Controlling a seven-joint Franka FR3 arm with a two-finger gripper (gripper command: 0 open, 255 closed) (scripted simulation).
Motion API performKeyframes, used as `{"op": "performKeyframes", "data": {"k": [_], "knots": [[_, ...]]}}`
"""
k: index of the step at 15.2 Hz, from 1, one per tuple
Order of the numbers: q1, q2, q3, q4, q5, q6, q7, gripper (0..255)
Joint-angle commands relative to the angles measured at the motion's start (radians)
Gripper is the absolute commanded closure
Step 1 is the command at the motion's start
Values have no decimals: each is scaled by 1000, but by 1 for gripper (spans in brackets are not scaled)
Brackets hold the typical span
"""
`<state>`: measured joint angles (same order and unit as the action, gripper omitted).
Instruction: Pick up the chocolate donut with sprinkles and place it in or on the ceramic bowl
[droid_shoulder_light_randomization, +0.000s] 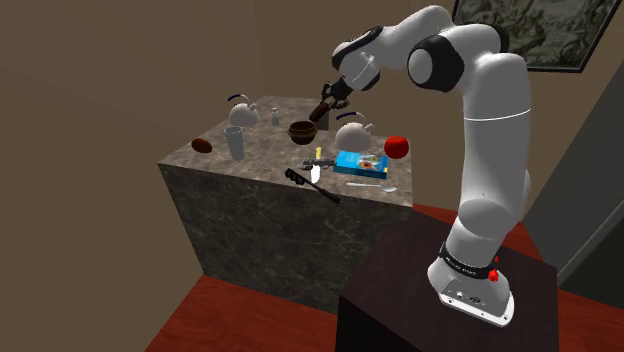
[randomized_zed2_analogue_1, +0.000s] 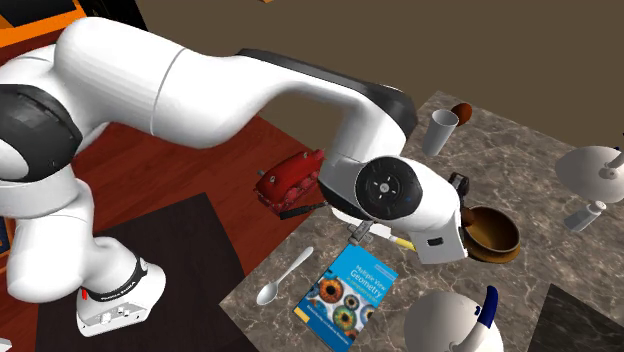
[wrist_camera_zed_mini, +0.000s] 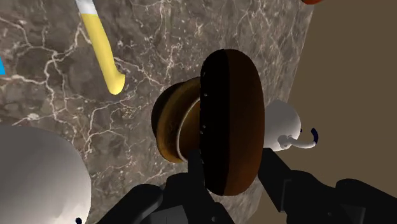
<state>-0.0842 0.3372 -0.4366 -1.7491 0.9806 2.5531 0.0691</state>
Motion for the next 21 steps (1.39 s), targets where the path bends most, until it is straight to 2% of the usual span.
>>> {"op": "performKeyframes", "data": {"k": [1, 5, 8, 10, 11, 15, 21], "knots": [[-13, 77, 0, 114, -11, -37, 46, 255], [-63, 254, 1, 385, -30, -126, 141, 255], [-120, 416, 2, 651, -52, -211, 238, 255], [-182, 568, 2, 914, -74, -293, 334, 255], [-250, 712, 4, 1179, -98, -375, 430, 255], [-221, 675, 14, 1058, -79, -311, 371, 255], [-202, 664, 30, 964, -52, -243, 310, 255]]}}
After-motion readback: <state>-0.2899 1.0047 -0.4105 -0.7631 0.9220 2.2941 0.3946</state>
